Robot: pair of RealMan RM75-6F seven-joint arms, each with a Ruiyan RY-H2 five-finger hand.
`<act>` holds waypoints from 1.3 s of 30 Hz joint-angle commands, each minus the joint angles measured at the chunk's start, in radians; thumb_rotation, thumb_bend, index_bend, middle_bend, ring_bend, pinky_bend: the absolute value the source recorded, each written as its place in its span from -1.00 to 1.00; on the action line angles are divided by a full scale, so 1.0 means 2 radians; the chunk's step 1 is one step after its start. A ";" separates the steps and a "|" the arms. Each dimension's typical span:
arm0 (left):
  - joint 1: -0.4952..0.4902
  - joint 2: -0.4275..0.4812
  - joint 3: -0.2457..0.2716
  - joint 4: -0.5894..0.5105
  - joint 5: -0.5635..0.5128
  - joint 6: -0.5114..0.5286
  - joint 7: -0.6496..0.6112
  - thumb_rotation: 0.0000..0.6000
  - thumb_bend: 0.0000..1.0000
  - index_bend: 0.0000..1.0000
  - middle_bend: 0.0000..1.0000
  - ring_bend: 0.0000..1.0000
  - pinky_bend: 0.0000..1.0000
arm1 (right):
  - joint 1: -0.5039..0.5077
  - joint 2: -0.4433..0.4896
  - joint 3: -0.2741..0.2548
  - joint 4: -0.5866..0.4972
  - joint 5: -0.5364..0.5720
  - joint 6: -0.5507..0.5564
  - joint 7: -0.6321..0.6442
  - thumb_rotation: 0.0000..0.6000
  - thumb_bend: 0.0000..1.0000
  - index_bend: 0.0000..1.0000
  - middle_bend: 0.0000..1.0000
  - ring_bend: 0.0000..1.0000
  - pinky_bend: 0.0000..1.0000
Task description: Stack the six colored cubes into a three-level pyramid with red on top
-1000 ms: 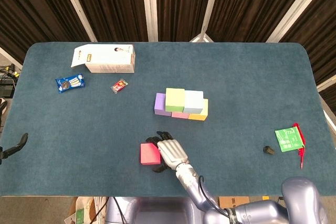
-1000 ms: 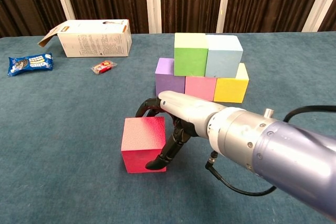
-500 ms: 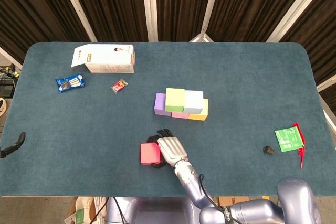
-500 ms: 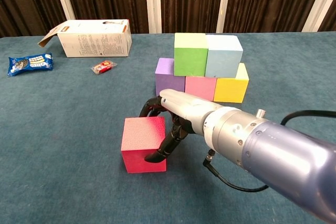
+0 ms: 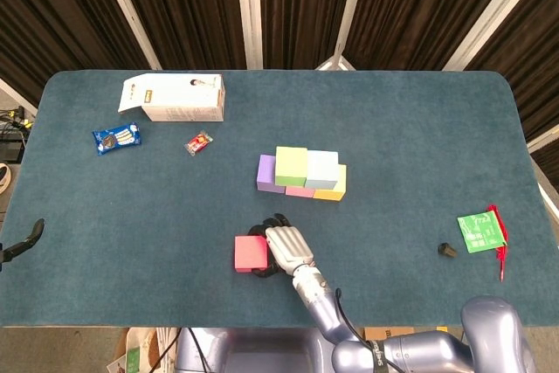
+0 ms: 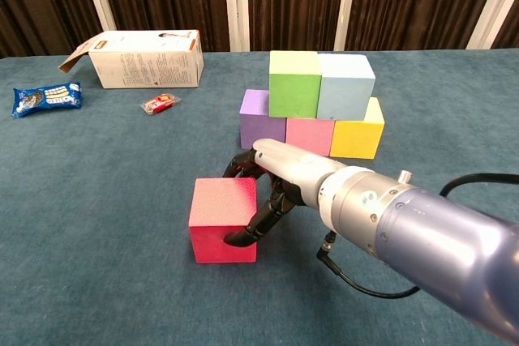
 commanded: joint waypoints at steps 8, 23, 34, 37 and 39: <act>0.000 -0.002 -0.004 0.005 -0.002 -0.001 0.001 1.00 -0.26 -0.85 -0.97 -1.00 -1.00 | -0.017 0.018 -0.006 -0.027 -0.017 0.015 0.013 1.00 -0.37 -0.16 -0.18 -0.61 -1.00; 0.003 -0.005 0.001 -0.004 0.005 -0.001 0.017 1.00 -0.26 -0.85 -0.97 -1.00 -1.00 | -0.102 0.187 -0.080 -0.169 -0.085 0.067 0.036 1.00 -0.37 -0.16 -0.18 -0.61 -1.00; 0.004 -0.001 0.000 -0.006 0.003 -0.006 0.017 1.00 -0.26 -0.85 -0.98 -1.00 -1.00 | -0.119 0.288 -0.082 -0.199 -0.081 0.049 0.063 1.00 -0.37 -0.16 -0.18 -0.61 -1.00; 0.004 0.000 0.000 -0.006 0.003 -0.007 0.015 1.00 -0.26 -0.85 -0.98 -1.00 -1.00 | -0.118 0.331 -0.071 -0.213 -0.072 0.038 0.075 1.00 -0.37 -0.16 -0.18 -0.61 -1.00; 0.004 0.000 0.000 -0.005 0.005 -0.007 0.016 1.00 -0.26 -0.85 -0.98 -1.00 -1.00 | -0.116 0.361 -0.054 -0.220 -0.065 0.033 0.089 1.00 -0.37 -0.16 -0.18 -0.61 -1.00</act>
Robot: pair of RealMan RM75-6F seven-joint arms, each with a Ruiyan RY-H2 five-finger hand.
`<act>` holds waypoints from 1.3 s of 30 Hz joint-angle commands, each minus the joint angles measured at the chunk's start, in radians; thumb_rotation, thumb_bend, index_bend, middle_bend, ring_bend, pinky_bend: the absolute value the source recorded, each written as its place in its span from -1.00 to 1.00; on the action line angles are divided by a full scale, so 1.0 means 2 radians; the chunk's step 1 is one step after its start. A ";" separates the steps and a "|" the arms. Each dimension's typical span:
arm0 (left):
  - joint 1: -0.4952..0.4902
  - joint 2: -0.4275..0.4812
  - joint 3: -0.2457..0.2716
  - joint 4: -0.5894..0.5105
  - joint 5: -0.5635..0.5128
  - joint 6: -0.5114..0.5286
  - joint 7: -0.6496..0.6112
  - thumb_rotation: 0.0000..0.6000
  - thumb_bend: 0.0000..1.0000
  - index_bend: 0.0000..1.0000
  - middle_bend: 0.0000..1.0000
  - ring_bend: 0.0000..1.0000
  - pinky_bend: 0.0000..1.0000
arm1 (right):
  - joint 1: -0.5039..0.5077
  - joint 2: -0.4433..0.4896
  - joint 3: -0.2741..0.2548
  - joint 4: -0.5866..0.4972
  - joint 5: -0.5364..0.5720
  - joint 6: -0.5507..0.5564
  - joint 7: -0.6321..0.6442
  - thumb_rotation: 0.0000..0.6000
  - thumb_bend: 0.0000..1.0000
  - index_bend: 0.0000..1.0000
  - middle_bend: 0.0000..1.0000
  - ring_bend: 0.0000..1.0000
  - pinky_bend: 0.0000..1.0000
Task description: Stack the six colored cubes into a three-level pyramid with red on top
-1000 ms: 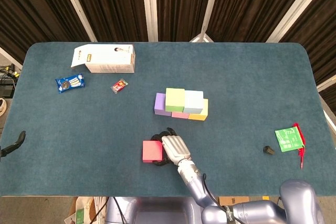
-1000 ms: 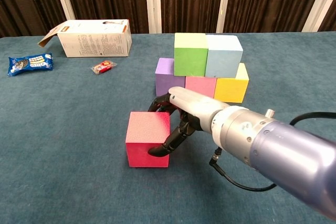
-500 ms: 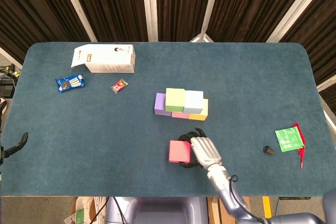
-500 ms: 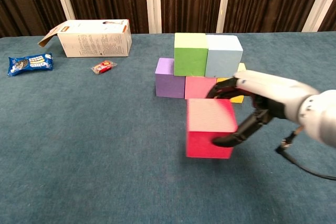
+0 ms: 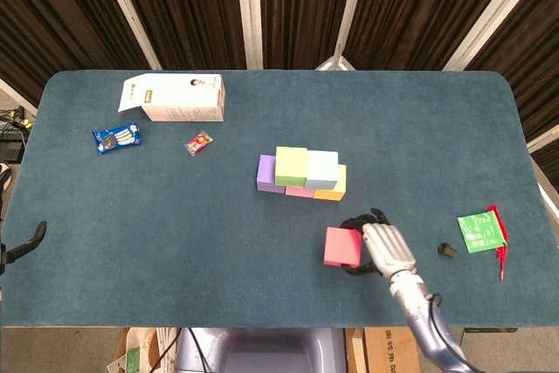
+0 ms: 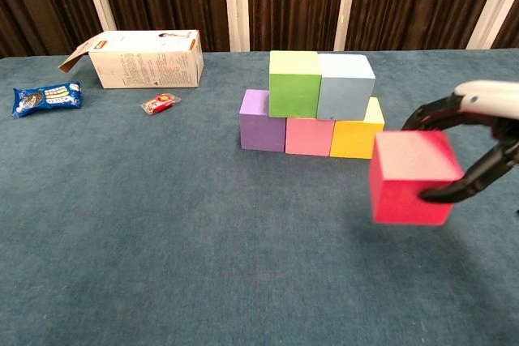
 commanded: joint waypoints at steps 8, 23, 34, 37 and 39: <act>-0.005 0.008 0.010 0.007 0.015 -0.013 0.004 1.00 -0.26 -0.85 -0.98 -1.00 -1.00 | 0.087 0.193 0.125 0.001 0.163 -0.113 0.023 1.00 -0.35 -0.16 -0.18 -0.63 -1.00; -0.006 -0.005 0.002 0.058 0.048 0.025 -0.009 1.00 -0.26 -0.85 -1.00 -1.00 -1.00 | 0.305 0.266 0.118 0.086 0.403 -0.283 -0.060 1.00 -0.34 -0.16 -0.18 -0.63 -1.00; 0.001 0.005 -0.005 0.031 0.017 0.019 0.008 1.00 -0.26 -0.86 -1.00 -1.00 -1.00 | 0.482 0.208 0.072 0.143 0.579 -0.289 -0.106 1.00 -0.34 -0.16 -0.18 -0.63 -1.00; 0.004 0.006 -0.009 0.027 0.017 0.028 -0.002 1.00 -0.28 -0.86 -1.00 -1.00 -1.00 | 0.512 0.160 0.073 0.172 0.610 -0.257 -0.097 1.00 -0.34 -0.16 -0.18 -0.63 -1.00; 0.006 0.006 -0.012 0.028 0.017 0.033 -0.011 1.00 -0.30 -0.86 -1.00 -1.00 -1.00 | 0.513 0.139 0.076 0.182 0.609 -0.238 -0.085 1.00 -0.34 -0.16 -0.18 -0.63 -1.00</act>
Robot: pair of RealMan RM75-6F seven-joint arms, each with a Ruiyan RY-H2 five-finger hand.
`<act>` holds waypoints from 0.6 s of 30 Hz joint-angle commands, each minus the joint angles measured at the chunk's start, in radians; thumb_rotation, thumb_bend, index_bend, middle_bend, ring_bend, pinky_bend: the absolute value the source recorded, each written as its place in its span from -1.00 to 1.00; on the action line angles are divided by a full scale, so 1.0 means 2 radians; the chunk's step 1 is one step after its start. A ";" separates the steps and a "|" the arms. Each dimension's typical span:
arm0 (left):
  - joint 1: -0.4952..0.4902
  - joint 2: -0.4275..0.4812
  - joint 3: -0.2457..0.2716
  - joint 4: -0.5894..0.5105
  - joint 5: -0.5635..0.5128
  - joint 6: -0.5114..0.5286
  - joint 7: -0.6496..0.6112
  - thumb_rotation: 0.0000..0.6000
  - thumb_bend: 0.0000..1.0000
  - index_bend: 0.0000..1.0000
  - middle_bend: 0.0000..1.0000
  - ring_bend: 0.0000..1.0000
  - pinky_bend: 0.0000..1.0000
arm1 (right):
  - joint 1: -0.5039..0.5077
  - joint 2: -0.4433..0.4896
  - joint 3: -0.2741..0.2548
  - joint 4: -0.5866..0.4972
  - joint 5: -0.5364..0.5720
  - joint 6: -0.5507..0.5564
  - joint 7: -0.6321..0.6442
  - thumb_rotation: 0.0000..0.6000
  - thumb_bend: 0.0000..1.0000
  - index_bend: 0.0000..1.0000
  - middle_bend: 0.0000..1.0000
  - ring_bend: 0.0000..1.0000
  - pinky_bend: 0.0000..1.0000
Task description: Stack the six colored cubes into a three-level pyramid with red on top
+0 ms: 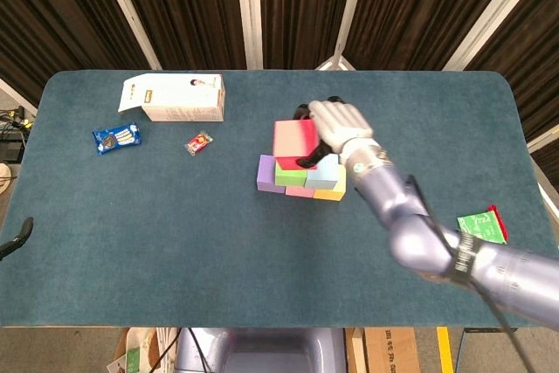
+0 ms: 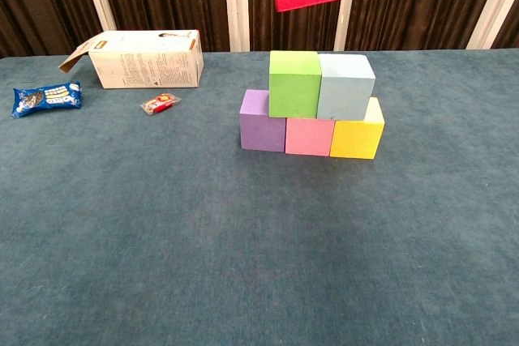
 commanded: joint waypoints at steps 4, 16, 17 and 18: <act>0.006 -0.003 -0.013 0.001 -0.004 0.020 -0.026 1.00 -0.31 -0.86 -1.00 -1.00 -1.00 | 0.005 -0.078 0.006 0.044 -0.004 0.067 0.038 1.00 -0.34 -0.16 -0.18 -0.63 -1.00; 0.006 -0.004 -0.011 -0.004 -0.010 0.010 -0.016 1.00 -0.31 -0.85 -0.99 -1.00 -1.00 | -0.044 -0.090 0.024 0.041 -0.063 0.072 0.076 1.00 -0.34 -0.15 -0.18 -0.63 -1.00; 0.006 -0.004 -0.011 -0.004 -0.011 0.010 -0.016 1.00 -0.31 -0.85 -0.99 -1.00 -1.00 | -0.047 -0.089 0.025 0.040 -0.067 0.071 0.078 1.00 -0.34 -0.15 -0.18 -0.63 -1.00; 0.006 -0.005 -0.012 -0.004 -0.011 0.009 -0.015 1.00 -0.31 -0.85 -0.99 -1.00 -1.00 | -0.051 -0.089 0.026 0.039 -0.072 0.070 0.081 1.00 -0.34 -0.15 -0.18 -0.63 -1.00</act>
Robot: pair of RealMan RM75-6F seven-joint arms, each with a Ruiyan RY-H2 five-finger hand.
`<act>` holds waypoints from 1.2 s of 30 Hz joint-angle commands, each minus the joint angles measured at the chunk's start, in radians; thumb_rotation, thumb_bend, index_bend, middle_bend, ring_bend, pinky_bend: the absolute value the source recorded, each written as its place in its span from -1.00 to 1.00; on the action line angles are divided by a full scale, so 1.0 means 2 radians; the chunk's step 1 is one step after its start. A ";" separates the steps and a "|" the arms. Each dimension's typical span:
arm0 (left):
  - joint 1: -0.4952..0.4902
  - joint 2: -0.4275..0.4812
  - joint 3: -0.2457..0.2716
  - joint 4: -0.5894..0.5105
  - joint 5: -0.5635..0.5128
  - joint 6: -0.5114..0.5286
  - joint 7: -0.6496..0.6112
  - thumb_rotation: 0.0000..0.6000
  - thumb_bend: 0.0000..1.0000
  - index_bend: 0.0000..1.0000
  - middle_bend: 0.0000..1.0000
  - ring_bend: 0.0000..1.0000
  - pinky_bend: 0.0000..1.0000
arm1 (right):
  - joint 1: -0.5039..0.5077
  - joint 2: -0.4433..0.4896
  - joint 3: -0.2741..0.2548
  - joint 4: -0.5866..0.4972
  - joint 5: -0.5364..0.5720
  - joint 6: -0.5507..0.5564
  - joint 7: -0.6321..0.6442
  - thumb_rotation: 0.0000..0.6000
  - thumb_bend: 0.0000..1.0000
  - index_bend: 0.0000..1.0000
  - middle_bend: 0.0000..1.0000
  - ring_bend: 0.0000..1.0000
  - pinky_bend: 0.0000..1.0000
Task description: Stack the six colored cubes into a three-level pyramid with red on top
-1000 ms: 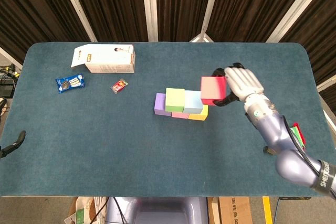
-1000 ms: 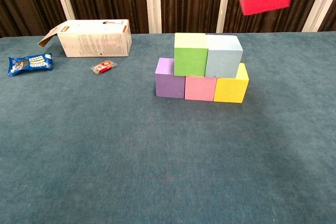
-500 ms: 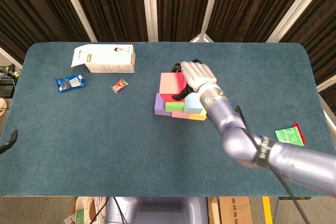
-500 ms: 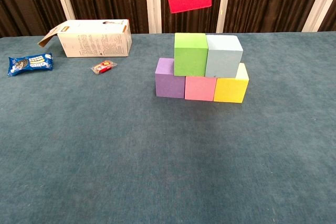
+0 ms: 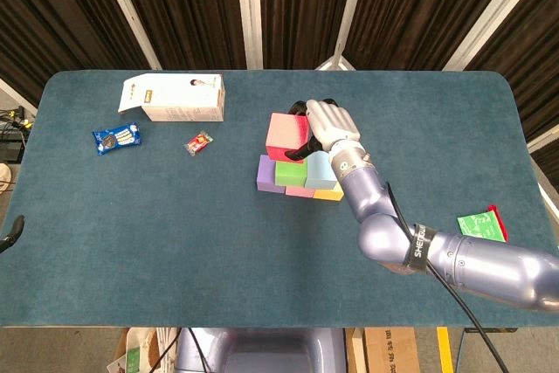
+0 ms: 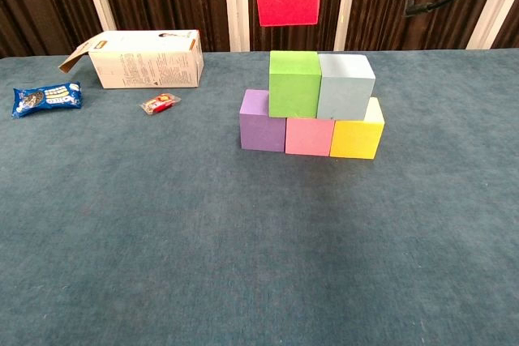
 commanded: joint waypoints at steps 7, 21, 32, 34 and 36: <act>0.000 -0.001 -0.001 -0.002 -0.002 -0.001 -0.002 1.00 -0.31 -0.85 -0.99 -1.00 -1.00 | -0.045 0.003 0.014 -0.007 -0.067 -0.031 0.039 1.00 -0.34 -0.15 -0.18 -0.63 -1.00; 0.002 -0.007 0.002 -0.011 0.001 0.003 0.016 1.00 -0.31 -0.85 -0.99 -1.00 -1.00 | -0.102 0.006 0.013 0.015 -0.163 -0.087 0.097 1.00 -0.34 -0.15 -0.18 -0.63 -1.00; 0.003 -0.013 0.002 -0.011 0.003 0.007 0.025 1.00 -0.31 -0.85 -1.00 -1.00 -1.00 | -0.128 -0.012 0.002 0.035 -0.224 -0.087 0.128 1.00 -0.34 -0.15 -0.18 -0.63 -1.00; 0.003 -0.013 0.002 -0.011 0.003 0.006 0.026 1.00 -0.31 -0.85 -1.00 -1.00 -1.00 | -0.132 -0.013 0.002 0.038 -0.233 -0.089 0.135 1.00 -0.34 -0.15 -0.18 -0.63 -1.00; 0.003 -0.014 0.002 -0.011 0.004 0.007 0.027 1.00 -0.31 -0.85 -1.00 -1.00 -1.00 | -0.135 -0.014 0.001 0.039 -0.242 -0.091 0.141 1.00 -0.34 -0.15 -0.18 -0.63 -1.00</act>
